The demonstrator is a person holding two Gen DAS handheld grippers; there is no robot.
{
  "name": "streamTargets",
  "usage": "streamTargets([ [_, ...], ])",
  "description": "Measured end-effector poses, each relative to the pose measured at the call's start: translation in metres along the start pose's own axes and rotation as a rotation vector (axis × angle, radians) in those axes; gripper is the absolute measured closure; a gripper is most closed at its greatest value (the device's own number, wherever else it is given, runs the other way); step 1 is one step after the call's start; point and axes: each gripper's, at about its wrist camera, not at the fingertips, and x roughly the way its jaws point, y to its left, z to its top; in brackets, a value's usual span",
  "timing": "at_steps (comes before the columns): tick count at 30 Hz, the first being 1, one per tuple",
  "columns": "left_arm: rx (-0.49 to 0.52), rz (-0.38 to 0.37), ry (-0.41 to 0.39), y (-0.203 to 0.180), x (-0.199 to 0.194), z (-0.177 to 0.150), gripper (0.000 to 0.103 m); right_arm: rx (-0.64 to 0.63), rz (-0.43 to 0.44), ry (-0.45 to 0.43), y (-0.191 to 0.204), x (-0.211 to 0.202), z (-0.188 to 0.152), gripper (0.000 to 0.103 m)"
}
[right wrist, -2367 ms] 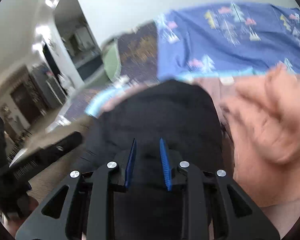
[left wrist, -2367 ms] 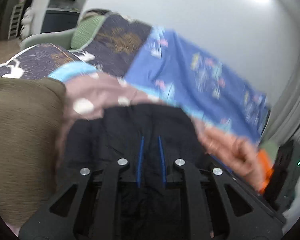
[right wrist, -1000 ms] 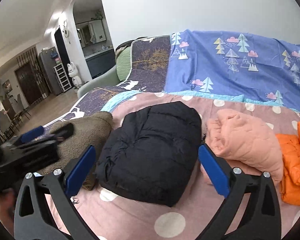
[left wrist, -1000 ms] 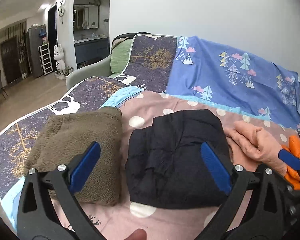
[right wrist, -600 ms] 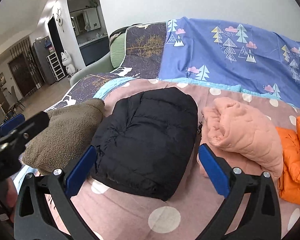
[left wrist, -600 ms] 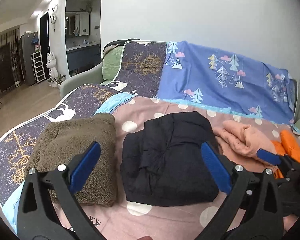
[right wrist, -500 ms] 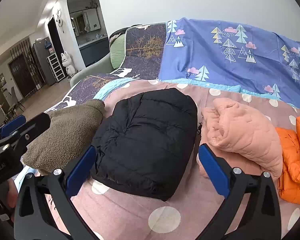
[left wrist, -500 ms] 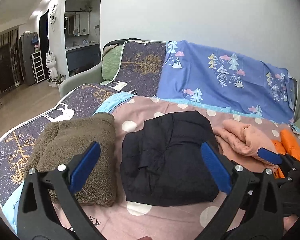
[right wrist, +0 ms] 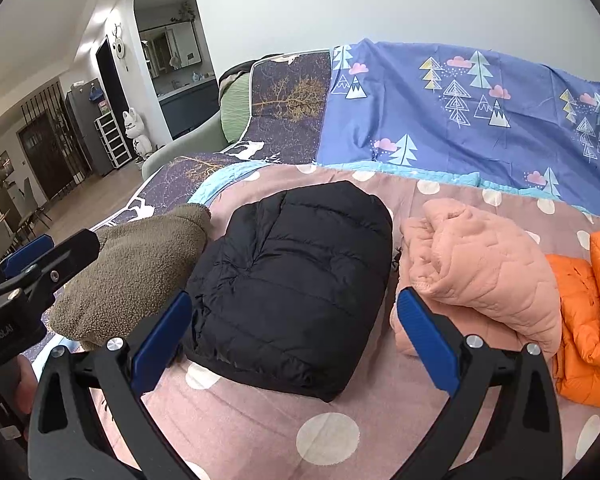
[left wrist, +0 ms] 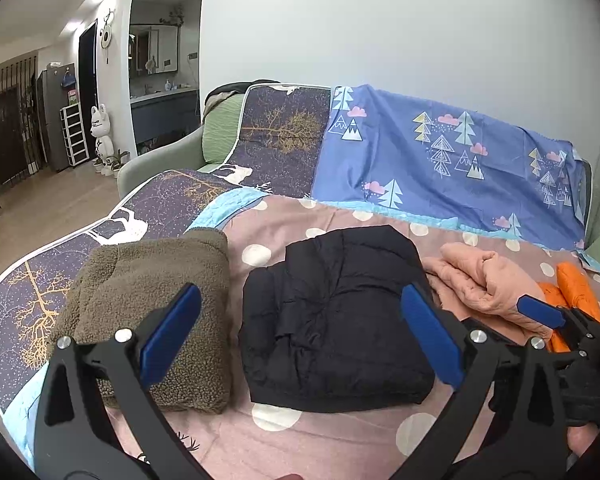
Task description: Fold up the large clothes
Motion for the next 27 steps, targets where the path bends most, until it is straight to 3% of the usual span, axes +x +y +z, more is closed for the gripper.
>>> streamTargets([
  [27, 0.009, -0.006, 0.012, -0.0021, 0.0044, -0.0012, 0.002, -0.009, 0.01, 0.0, 0.0022, 0.0027, 0.0002, 0.001],
])
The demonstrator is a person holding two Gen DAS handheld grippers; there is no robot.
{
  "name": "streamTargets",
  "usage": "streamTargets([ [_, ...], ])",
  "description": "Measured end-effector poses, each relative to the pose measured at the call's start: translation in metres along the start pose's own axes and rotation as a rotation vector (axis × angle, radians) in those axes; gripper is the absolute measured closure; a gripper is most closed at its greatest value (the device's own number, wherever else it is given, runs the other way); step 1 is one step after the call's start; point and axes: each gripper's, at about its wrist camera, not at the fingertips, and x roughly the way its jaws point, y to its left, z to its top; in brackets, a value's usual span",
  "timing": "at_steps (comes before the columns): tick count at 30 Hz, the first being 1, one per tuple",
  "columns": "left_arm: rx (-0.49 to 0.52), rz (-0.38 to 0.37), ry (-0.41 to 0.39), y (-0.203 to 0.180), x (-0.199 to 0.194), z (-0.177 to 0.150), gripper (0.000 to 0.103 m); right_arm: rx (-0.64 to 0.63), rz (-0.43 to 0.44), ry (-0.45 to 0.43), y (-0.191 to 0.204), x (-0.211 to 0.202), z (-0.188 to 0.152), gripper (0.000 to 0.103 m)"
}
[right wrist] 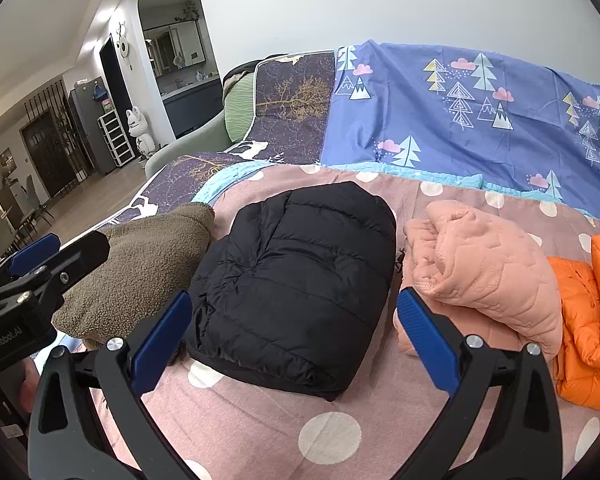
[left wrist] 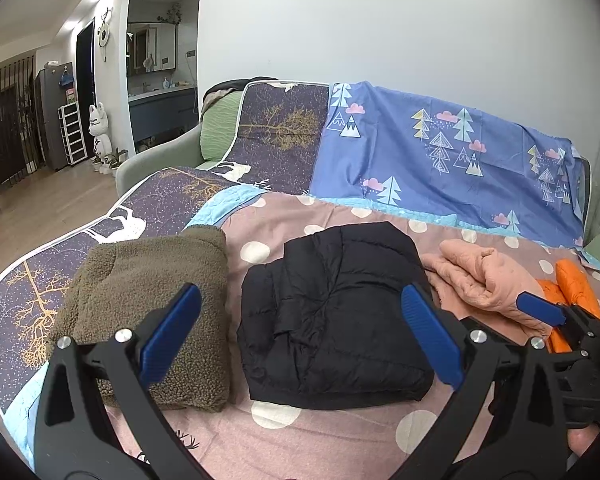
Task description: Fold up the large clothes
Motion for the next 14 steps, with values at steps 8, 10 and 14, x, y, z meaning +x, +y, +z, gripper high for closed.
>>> streamTargets([
  [8, -0.021, -0.012, 0.013, 0.0024, 0.0023, 0.001, 0.002, -0.001, 0.001, 0.0, 0.0003, 0.0008, -0.0002, 0.001],
  [10, -0.024, -0.018, 0.014, 0.0033, 0.0016, 0.0008, 0.002, -0.002, 0.002, -0.001, 0.0002, 0.001, -0.0002, 0.001],
  [14, -0.021, -0.012, 0.015, 0.0033, 0.0017, 0.0003, 0.002, -0.002, 0.003, 0.0, 0.0005, 0.0013, -0.0004, 0.001],
])
